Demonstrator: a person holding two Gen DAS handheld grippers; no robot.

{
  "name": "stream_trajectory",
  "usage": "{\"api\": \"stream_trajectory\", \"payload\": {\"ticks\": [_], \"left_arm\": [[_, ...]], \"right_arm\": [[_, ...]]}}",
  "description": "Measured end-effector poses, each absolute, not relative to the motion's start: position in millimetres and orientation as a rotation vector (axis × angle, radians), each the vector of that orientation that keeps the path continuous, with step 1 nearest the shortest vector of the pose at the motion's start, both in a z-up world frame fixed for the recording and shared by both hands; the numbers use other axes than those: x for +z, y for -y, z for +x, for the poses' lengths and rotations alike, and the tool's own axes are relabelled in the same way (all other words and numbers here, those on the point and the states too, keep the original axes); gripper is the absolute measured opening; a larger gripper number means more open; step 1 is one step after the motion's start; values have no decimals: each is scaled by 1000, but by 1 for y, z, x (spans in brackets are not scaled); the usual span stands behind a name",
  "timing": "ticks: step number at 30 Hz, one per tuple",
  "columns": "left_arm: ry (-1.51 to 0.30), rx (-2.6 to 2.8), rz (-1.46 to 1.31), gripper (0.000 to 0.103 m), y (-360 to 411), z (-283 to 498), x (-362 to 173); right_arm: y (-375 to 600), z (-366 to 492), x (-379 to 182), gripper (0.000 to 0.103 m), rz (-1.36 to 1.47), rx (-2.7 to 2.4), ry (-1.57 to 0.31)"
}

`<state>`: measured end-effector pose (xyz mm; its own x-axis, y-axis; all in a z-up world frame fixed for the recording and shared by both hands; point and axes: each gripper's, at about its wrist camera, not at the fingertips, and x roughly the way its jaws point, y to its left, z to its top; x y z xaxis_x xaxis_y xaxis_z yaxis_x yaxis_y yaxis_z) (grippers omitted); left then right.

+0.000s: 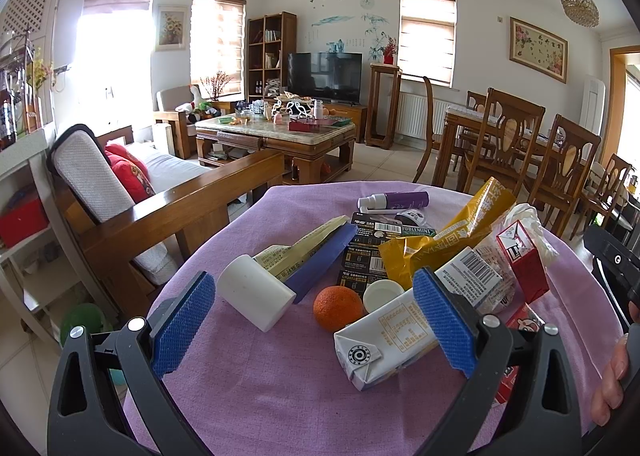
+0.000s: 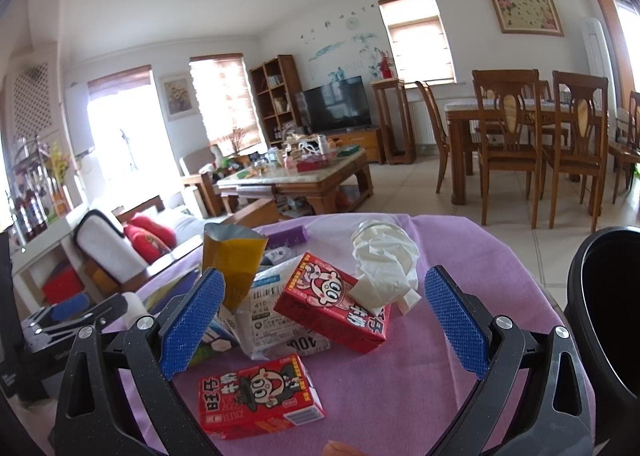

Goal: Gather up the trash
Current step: 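Move both tools toward the trash items on the lilac table, then grasp the white milk carton with the left tool while the right tool grasps a yellow packet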

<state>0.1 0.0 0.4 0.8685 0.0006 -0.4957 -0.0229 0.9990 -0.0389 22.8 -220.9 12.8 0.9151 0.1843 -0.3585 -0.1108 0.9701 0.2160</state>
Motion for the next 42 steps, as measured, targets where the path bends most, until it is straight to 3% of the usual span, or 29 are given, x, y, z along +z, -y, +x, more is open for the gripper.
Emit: {"api": "stream_trajectory", "payload": {"ticks": [21,42], "left_arm": [[-541,-37,-37,98,1,0,0],[-720,-438,191,97,40,8,-21]], "right_arm": [[225,25,13,99,205,159,-398],[147,120,19,98,40,602,-620]]}}
